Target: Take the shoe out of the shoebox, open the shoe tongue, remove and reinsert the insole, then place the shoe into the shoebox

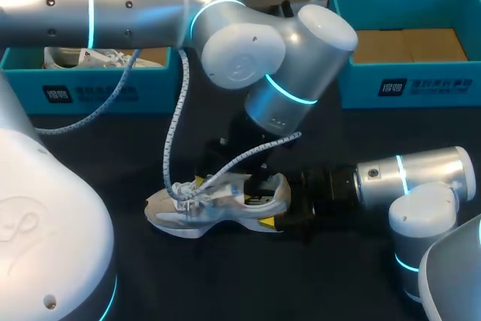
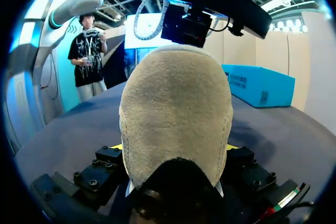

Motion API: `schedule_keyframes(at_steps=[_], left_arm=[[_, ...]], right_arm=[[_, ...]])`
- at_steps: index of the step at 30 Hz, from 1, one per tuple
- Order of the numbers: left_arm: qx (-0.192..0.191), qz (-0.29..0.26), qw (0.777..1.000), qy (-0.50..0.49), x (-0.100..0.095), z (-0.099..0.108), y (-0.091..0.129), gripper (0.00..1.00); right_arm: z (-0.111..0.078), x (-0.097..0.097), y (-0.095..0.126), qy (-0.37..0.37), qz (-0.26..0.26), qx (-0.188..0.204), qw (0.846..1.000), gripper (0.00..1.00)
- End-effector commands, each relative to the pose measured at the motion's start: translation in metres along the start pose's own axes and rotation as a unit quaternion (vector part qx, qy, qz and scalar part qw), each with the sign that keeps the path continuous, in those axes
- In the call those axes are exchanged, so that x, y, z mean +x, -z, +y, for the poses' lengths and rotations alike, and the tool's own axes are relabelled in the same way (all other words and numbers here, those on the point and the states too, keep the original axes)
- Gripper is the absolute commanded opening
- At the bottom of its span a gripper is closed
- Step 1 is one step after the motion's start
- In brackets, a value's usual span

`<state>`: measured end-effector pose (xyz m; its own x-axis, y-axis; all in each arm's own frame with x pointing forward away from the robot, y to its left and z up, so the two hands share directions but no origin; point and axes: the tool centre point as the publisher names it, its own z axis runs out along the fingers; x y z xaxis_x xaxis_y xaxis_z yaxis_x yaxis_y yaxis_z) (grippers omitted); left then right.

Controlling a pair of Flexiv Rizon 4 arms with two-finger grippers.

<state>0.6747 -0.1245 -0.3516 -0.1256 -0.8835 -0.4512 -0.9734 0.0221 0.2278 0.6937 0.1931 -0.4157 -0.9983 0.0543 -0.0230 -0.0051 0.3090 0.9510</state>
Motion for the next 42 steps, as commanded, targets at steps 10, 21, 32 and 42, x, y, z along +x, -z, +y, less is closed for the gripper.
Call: schedule_keyframes(at_steps=[10, 21, 32, 42], left_arm=[[0.019, 0.039, 0.999, 0.005, -0.023, 0.011, 0.007, 0.67], [0.025, 0.055, 0.998, 0.006, -0.028, 0.011, 0.012, 0.31], [0.036, 0.081, 0.996, 0.015, -0.042, 0.013, 0.015, 0.00], [0.061, 0.197, 0.978, 0.013, -0.082, 0.021, -0.001, 0.00]], right_arm=[[0.001, 0.001, -0.001, 0.000, -0.001, 0.002, 1.000, 0.00], [0.001, 0.001, -0.001, 0.000, -0.001, 0.002, 1.000, 0.00], [0.001, 0.001, -0.001, 0.000, -0.001, 0.002, 1.000, 0.00], [0.001, 0.001, -0.001, 0.000, -0.001, 0.002, 1.000, 0.00]])
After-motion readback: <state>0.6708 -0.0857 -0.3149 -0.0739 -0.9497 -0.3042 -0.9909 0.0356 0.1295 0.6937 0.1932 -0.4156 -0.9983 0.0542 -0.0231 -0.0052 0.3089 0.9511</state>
